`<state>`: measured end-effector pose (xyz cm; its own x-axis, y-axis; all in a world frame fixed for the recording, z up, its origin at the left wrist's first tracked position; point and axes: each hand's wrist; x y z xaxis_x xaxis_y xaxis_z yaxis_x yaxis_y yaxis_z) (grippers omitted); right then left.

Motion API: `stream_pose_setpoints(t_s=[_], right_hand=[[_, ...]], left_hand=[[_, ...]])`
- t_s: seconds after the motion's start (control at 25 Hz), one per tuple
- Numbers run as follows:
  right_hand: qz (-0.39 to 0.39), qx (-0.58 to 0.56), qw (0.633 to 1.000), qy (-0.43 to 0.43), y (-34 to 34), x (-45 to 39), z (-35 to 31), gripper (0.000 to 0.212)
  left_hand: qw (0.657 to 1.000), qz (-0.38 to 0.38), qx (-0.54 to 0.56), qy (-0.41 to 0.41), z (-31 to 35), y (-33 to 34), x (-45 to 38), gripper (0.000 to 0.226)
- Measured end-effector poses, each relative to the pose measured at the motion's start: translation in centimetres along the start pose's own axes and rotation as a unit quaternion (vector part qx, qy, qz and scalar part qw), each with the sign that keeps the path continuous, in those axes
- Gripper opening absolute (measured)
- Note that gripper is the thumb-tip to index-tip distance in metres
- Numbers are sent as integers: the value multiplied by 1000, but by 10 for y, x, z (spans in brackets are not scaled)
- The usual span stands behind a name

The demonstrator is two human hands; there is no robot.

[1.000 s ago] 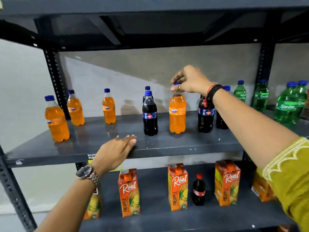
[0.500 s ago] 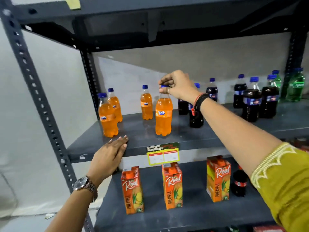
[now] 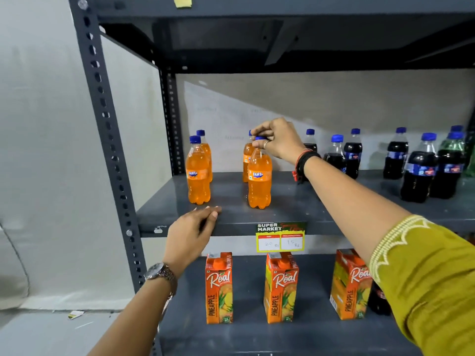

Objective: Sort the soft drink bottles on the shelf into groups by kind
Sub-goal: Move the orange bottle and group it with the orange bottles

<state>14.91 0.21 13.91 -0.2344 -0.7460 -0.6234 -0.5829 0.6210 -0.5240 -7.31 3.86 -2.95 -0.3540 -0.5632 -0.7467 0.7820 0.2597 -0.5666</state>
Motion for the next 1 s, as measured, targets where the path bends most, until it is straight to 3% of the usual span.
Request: stream_pose_setpoints(t_s=[0.12, 0.24, 0.36, 0.44, 0.52, 1.0], right_hand=[[4, -60, 998, 15, -2, 4, 6, 40], [-26, -136, 989, 53, -2, 17, 22, 82], [-127, -73, 981, 127, 7, 44, 48, 106], [-155, -17, 973, 168, 17, 61, 61, 98], [-125, -12, 974, 188, 28, 67, 67, 86], [-41, -74, 971, 224, 55, 61, 74, 74]], left_hand=[[966, 82, 213, -117, 0, -5, -17, 20], [949, 150, 211, -178, -10, -12, -37, 37], [947, 31, 193, -255, -24, -14, -56, 76], [934, -59, 212, -280, -29, -15, -66, 89], [928, -89, 231, -279, -32, -14, -71, 88], [926, -63, 243, -283, -34, -11, -70, 79]])
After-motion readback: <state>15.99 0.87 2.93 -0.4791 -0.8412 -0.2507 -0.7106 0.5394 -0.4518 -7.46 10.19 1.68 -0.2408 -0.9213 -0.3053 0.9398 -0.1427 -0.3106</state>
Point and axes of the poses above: each hand's wrist, its own x-axis away from the middle knuckle, its own y-axis out of the palm, z = x × y, and after that the axes turned 1 degree about y, right-handed
